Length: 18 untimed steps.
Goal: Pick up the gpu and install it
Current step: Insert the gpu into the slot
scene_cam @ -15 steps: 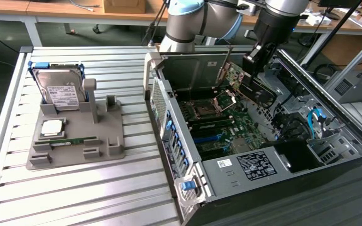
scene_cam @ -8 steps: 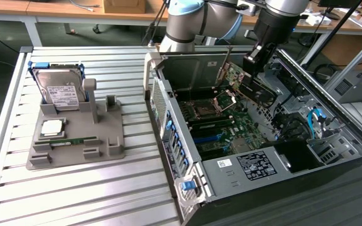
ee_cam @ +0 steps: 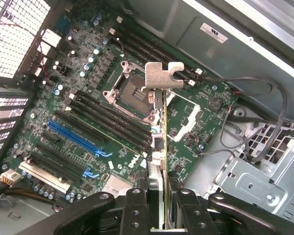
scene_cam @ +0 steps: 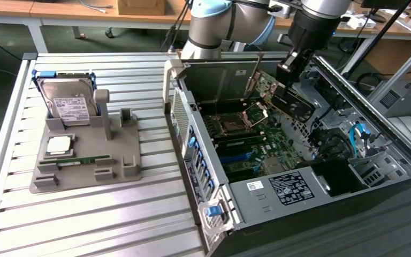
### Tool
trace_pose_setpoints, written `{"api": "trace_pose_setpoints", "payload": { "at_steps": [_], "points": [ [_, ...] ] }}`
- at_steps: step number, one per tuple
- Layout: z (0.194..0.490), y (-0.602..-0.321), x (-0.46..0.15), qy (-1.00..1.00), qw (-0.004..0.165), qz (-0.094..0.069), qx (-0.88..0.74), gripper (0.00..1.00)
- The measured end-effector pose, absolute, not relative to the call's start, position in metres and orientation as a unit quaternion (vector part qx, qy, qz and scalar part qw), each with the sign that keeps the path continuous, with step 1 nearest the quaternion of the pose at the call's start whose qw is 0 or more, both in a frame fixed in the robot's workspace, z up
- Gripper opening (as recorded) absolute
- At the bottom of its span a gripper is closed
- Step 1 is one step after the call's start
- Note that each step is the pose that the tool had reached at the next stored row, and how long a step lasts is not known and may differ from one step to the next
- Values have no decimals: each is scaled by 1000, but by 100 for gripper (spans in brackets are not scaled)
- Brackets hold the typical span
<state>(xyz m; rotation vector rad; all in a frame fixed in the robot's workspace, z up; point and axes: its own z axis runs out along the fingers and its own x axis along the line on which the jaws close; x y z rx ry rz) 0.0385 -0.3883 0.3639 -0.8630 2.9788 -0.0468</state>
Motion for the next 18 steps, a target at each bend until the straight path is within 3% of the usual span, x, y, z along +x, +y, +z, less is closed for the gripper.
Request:
{"api": "trace_pose_setpoints", "payload": {
  "at_steps": [18],
  "points": [
    [364, -388, 39, 953, 20, -15, -301, 27]
  ]
}}
